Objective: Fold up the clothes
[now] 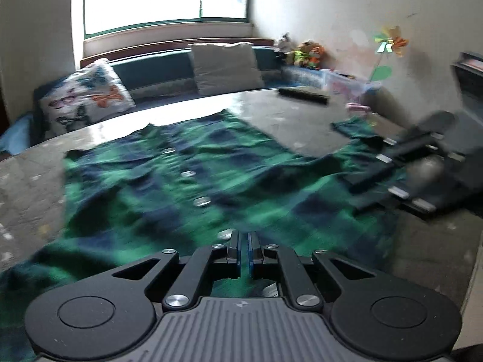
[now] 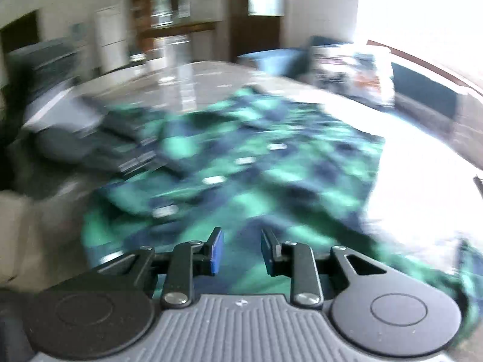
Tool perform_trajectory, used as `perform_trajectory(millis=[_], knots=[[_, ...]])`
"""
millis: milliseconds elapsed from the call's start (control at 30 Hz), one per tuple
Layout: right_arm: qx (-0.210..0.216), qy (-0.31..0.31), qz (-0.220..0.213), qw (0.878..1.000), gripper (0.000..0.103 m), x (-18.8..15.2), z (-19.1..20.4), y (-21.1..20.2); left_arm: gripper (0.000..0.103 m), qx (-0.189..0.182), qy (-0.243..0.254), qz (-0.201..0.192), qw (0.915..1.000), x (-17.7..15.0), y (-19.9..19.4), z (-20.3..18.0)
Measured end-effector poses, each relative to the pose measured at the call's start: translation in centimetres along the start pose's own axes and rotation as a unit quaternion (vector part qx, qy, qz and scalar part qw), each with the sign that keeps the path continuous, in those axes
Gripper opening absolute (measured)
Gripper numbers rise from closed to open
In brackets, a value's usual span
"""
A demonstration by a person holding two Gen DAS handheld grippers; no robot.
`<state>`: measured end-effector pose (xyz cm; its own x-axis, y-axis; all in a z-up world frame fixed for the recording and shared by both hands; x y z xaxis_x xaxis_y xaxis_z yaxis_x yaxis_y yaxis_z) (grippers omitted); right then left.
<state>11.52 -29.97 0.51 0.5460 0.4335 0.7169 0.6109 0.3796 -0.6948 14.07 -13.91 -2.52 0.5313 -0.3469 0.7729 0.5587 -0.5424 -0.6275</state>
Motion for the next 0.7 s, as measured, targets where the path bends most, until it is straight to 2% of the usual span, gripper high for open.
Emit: perform_trajectory(millis=[133, 300, 367, 500, 600, 700], knots=[[-0.024, 0.035, -0.008, 0.999, 0.027, 0.9, -3.4, 2.5, 0.007, -0.041, 0.01, 0.007, 0.9991, 0.3, 1.9, -2.8], [-0.033, 0.063, 0.027, 0.997, 0.026, 0.5, -6.1, 6.6, 0.007, -0.083, 0.028, 0.038, 0.9955, -1.0, 3.5, -5.3], [-0.05, 0.073, 0.039, 0.995, 0.026, 0.2, -7.2, 7.8, 0.007, -0.095, 0.038, 0.047, 0.9937, -1.7, 3.8, -6.1], [-0.047, 0.097, 0.011, 0.994, 0.026, 1.4, -8.4, 7.5, 0.007, -0.122, 0.052, 0.054, 0.9897, -2.3, 3.6, -7.0], [-0.058, 0.094, 0.0, 0.994, 0.026, 2.4, -8.9, 8.0, 0.006, -0.143, 0.06, 0.059, 0.9862, -2.7, 3.4, -7.5], [-0.051, 0.081, 0.017, 0.995, 0.026, 2.3, -8.9, 9.7, 0.006, -0.155, 0.065, 0.063, 0.9838, -2.9, 3.2, -7.8]])
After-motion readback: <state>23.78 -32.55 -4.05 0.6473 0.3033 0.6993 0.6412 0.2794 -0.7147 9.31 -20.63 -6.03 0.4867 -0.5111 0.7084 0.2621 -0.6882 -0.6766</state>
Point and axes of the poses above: each gripper's, at about its wrist camera, not at the fingertips, and y roughly the way its jaws point, z to its left, x to its top, the point moved 6 cm from there along y, roughly the way its jaws point, and after that the axes turned 5 degrees about -x, right-handed, at the moved point
